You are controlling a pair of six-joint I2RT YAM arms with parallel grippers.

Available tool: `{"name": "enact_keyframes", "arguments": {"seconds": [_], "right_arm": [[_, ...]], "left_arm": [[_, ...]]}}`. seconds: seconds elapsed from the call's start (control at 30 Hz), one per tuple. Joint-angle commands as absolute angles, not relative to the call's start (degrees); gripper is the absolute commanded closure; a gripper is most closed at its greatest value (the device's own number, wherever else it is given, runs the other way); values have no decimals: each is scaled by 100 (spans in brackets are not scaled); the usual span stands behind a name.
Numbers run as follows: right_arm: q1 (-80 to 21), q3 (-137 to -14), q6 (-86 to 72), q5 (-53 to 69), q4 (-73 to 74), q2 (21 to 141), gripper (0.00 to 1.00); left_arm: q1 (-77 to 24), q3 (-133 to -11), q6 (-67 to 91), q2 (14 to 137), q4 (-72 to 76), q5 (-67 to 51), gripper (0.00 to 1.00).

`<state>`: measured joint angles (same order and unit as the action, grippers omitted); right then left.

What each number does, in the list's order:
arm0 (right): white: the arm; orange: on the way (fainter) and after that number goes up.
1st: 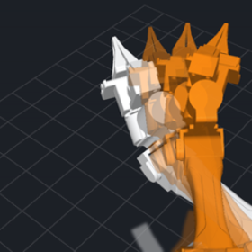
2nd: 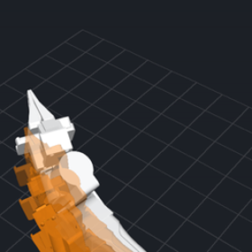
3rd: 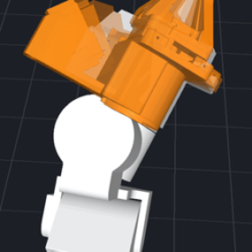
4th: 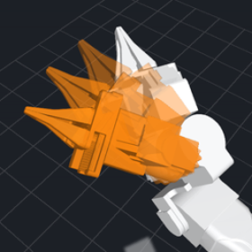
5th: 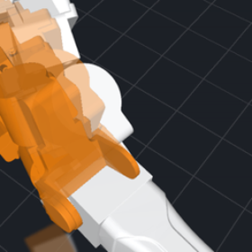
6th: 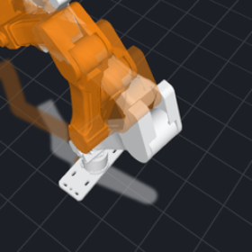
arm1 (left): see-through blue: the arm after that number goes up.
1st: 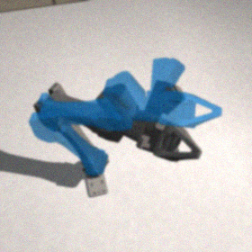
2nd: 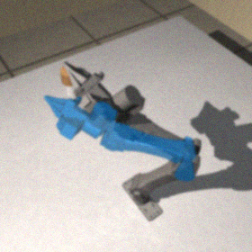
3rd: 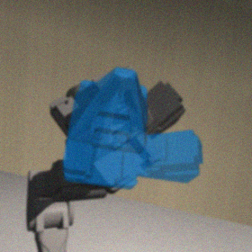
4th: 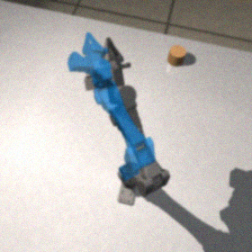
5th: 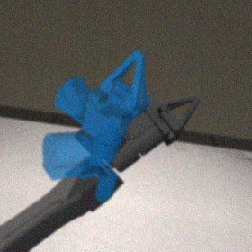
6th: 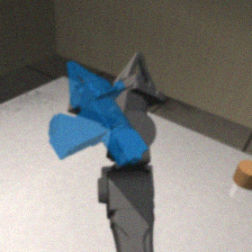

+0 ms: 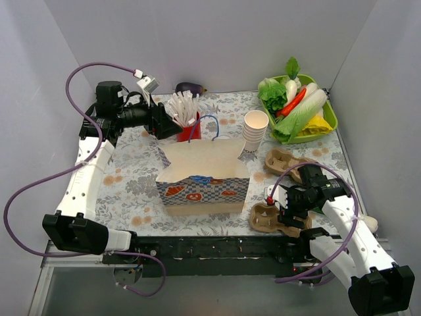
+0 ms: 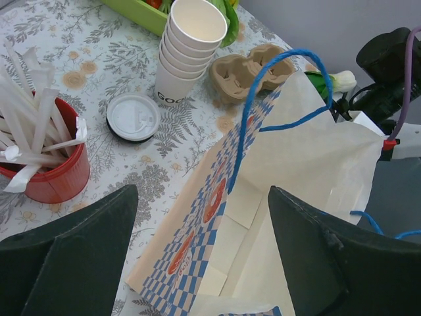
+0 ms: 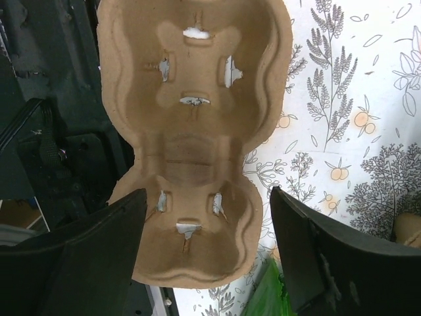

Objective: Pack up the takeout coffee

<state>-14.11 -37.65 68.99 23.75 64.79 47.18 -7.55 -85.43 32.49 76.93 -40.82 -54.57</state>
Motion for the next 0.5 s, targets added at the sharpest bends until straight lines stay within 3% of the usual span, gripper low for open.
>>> {"name": "enact_keyframes", "arguments": {"seconds": [0.0,0.47], "right_arm": [[-1397,-3700,6917,2373,6504,4755,19],[-1538,-3507,7058,2347,6241,5062,25]], "left_arm": [[-738,-8552,3331,7375,-3850,-5309,19],[-721,-8200,3234,7198,-3832,-4957,18]]}}
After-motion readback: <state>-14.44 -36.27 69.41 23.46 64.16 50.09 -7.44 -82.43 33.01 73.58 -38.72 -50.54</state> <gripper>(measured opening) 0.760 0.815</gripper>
